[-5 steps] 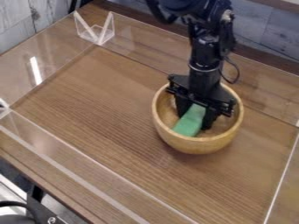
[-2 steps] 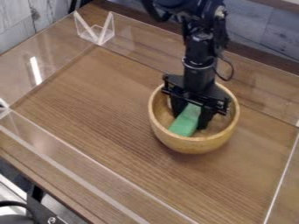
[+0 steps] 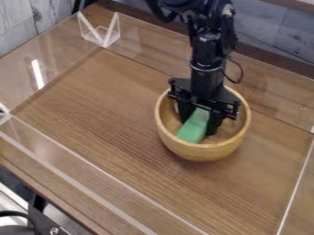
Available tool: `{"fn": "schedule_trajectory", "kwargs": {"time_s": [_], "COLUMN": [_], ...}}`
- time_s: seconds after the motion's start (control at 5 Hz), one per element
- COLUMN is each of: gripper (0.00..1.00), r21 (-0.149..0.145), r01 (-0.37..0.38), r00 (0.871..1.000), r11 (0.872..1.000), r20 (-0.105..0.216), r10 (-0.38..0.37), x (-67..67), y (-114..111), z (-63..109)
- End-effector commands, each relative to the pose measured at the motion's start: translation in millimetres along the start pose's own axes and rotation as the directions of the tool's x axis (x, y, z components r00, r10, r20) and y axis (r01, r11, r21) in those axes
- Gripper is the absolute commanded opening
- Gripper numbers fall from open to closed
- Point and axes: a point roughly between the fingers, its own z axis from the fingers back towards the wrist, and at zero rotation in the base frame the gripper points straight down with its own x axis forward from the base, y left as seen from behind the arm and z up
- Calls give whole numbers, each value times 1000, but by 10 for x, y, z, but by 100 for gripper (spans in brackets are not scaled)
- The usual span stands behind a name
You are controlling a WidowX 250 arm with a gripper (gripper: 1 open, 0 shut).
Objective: Move green stick from inside the wooden bowl to the table next to it
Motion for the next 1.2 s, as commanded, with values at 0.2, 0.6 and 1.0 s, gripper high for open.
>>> {"fn": "schedule_trajectory", "kwargs": {"time_s": [0.2,0.6,1.0], "gripper": [0,0,0], "r21": [-15,-28,-44], "r01": [-20,-29,-39], "r00": [997,997,996], "r11": [1000,999,998], "r20": [75,75,77], "r10": [21,31,43], "x": [123,136,138], "y": [49,57,85], "z": [237,264,319]}}
